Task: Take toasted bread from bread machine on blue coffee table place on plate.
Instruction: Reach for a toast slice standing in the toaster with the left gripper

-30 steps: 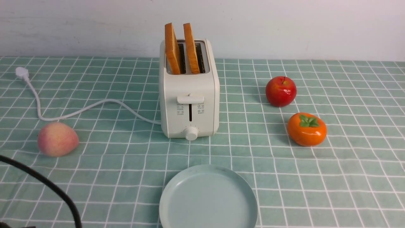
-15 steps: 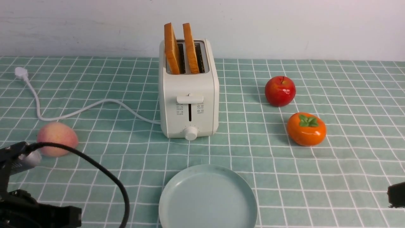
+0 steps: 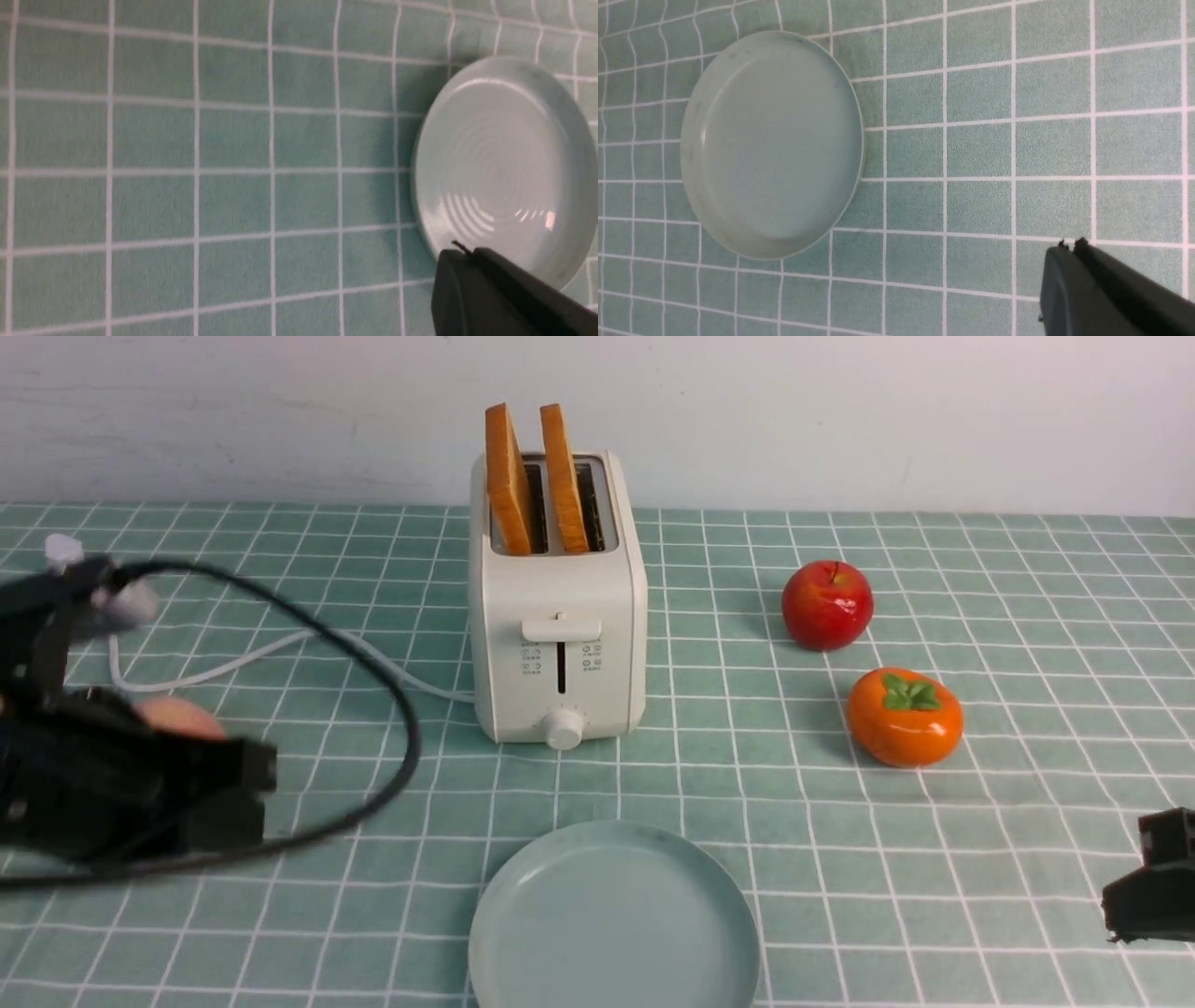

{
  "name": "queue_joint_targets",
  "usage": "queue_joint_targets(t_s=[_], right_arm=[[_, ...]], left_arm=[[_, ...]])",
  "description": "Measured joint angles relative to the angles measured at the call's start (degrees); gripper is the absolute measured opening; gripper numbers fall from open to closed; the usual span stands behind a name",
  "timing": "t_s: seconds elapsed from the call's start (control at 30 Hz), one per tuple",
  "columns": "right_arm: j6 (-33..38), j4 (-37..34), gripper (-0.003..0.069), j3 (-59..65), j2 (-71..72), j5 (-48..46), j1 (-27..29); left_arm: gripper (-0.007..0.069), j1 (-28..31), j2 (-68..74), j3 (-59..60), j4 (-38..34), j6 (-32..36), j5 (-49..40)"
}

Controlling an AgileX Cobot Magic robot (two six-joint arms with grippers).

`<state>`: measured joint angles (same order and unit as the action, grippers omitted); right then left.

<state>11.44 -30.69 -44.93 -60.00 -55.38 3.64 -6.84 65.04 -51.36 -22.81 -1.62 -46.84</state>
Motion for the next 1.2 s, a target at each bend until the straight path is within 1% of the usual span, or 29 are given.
queue_joint_targets(t_s=[0.03,0.07,0.17,0.2,0.27,0.3,0.4,0.5,0.53,0.57,0.6,0.67,0.73,0.8,0.87,0.93,0.97,1.03,1.07,1.13,1.2], right_arm=[[-0.46,1.64,0.0009,0.00,-0.08,-0.36,0.00],[-0.66,1.84,0.0009,0.00,-0.08,-0.54,0.00],[-3.20,5.67,0.0015,0.00,-0.08,-2.39,0.00],[-3.35,5.88,0.0015,0.00,-0.08,-2.39,0.00],[-4.75,7.58,0.0022,0.00,-0.08,-3.30,0.00],[-4.82,7.67,0.0023,0.00,-0.08,-3.38,0.00],[-5.10,8.38,0.0030,0.00,-0.08,-3.66,0.00],[-5.10,8.48,0.0036,0.00,-0.08,-3.78,0.00],[-5.10,8.48,0.0036,0.00,-0.08,-3.86,0.00],[-5.10,8.48,0.0038,0.00,-0.08,-3.92,0.00],[-5.10,8.60,0.0041,0.00,-0.08,-3.97,0.00],[-5.14,8.72,0.0044,0.00,-0.08,-4.13,0.00],[-5.14,8.85,0.0048,0.00,-0.08,-4.26,0.00],[-5.14,8.85,0.0053,0.00,-0.08,-4.32,0.00],[-5.14,8.85,0.0057,0.00,-0.08,-4.32,0.00],[-5.14,8.85,0.0063,0.00,-0.08,-4.33,0.00],[-5.14,8.85,0.0064,0.00,-0.08,-4.33,0.00],[-5.14,8.85,0.0069,0.00,-0.08,-4.33,0.00],[-5.14,8.85,0.0071,0.00,-0.08,-4.39,0.00],[-5.14,8.85,0.0074,0.00,-0.08,-4.39,0.00],[-4.95,8.85,0.0077,0.00,-0.08,-4.39,0.00]], left_arm=[[-0.0014,0.00,5.12,-6.19,-0.30,-0.20,-1.12],[-0.0014,0.00,5.64,-6.87,-0.49,-0.20,-1.23],[-0.0013,0.00,14.44,-18.28,-3.04,0.50,-2.58],[-0.0013,0.00,15.48,-19.68,-3.20,0.63,-2.63],[0.0018,0.00,22.17,-28.81,-5.46,2.45,-2.93],[0.0026,0.00,22.68,-29.49,-5.61,2.76,-2.91],[0.0131,-0.24,30.42,-39.76,-7.73,6.72,-2.32],[0.0285,-1.74,37.75,-47.05,-8.11,10.54,-0.68],[0.0295,-1.74,38.16,-47.48,-8.11,10.68,-0.57],[0.0335,-2.45,39.83,-49.10,-8.11,11.24,-0.10],[0.0407,-3.54,42.82,-51.94,-8.11,11.81,0.79],[0.0481,-4.35,45.95,-54.65,-8.16,11.52,1.56],[0.0527,-4.56,48.39,-56.39,-8.49,10.67,2.75],[0.0542,-4.56,50.21,-57.03,-8.56,10.41,5.23],[0.0527,-4.56,51.30,-57.23,-8.50,10.28,6.97],[0.0444,-4.56,52.21,-57.23,-8.25,10.14,7.93],[0.0370,-4.56,52.28,-57.23,-8.25,10.04,8.00],[0.0164,-4.62,51.98,-57.23,-8.56,10.02,7.94],[0.0088,-4.69,51.47,-57.23,-8.50,10.02,7.90],[0.0050,-4.69,50.12,-57.23,-8.05,10.02,7.82],[0.0061,-4.69,46.72,-57.18,-7.12,10.02,7.12]])
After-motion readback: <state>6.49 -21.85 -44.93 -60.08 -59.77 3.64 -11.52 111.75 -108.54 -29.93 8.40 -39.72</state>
